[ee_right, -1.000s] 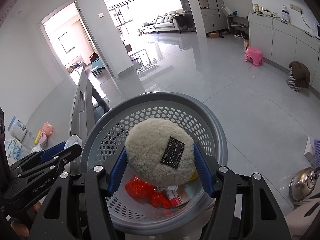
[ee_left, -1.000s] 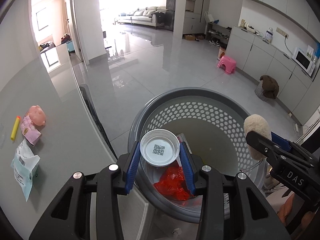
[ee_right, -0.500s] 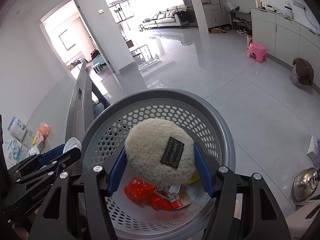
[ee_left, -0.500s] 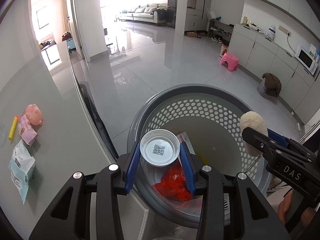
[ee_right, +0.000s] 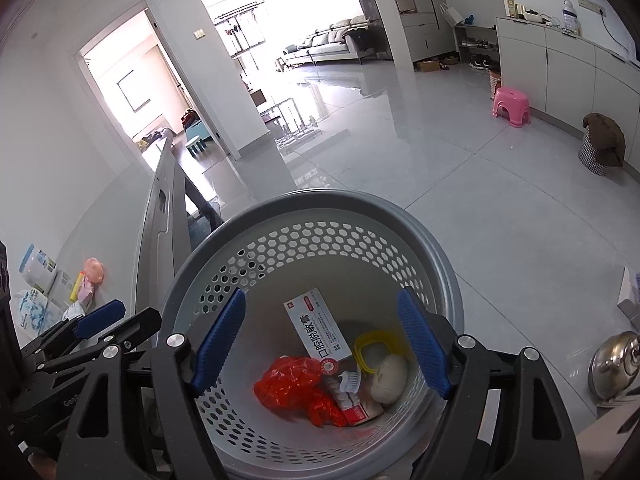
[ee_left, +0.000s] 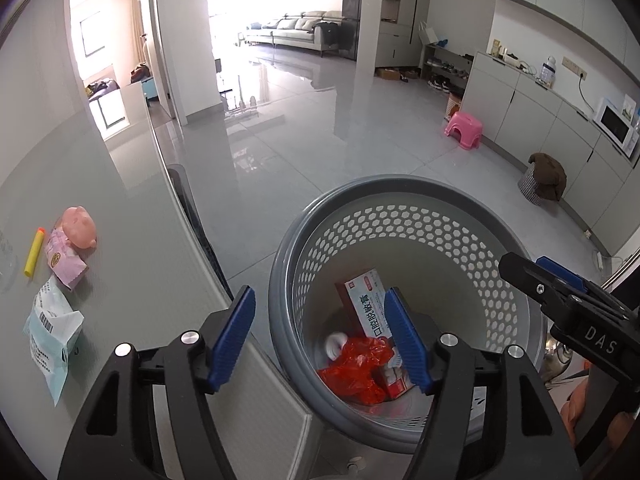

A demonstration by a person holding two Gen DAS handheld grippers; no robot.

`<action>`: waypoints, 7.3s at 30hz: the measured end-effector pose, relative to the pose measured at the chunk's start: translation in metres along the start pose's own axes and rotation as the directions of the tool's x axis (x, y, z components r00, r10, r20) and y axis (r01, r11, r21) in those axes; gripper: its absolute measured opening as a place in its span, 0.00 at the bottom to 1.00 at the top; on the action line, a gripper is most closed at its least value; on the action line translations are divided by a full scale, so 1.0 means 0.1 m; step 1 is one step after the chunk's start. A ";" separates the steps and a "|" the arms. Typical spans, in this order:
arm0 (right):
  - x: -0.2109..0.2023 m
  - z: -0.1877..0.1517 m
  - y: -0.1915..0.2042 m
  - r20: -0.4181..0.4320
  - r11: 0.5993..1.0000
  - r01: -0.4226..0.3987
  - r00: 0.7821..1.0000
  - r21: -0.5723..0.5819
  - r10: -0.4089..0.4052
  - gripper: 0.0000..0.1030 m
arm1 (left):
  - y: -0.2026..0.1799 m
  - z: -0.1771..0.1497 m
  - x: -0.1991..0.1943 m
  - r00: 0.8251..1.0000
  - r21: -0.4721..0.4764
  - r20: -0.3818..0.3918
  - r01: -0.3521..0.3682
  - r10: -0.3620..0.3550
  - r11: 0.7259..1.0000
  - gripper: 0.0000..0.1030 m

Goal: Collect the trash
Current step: 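Move both tools back over the table toward the wipes packet, then close the left gripper on the blue-white wipes packet, then close the right gripper on the pink snack wrapper, then carry the wipes packet and snack wrapper over the grey basket with both grippers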

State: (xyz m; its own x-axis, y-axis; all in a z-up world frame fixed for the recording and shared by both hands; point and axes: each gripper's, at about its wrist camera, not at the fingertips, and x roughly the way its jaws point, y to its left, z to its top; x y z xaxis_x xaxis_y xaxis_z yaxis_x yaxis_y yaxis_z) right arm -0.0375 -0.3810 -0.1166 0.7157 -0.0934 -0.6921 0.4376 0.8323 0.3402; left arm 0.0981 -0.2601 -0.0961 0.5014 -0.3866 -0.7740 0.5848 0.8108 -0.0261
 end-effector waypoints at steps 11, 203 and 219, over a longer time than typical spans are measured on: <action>-0.12 -0.03 0.03 0.002 1.000 -0.007 1.000 0.005 0.007 0.73 | 0.08 0.00 -0.14 1.000 -0.015 0.014 -0.003 0.003 1.000 0.64; 1.07 -0.54 3.75 -0.259 0.761 -0.289 0.952 -0.580 0.164 0.25 | 2.97 -0.78 -1.24 0.955 -0.440 0.070 -0.230 0.289 0.868 0.46; 0.27 -0.53 3.13 -0.193 0.812 -0.281 0.958 -0.511 0.211 0.25 | 2.65 -0.73 -1.35 0.952 -0.375 0.107 -0.228 0.287 0.899 0.46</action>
State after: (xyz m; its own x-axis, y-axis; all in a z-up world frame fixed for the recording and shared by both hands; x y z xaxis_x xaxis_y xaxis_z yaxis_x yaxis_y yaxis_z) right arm 0.0900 -0.0937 -0.0629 0.6732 0.1911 -0.7144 -0.1243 0.9815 0.1454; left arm 0.1393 0.0389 -0.0445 0.7135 -0.1827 -0.6764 0.1720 0.9815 -0.0836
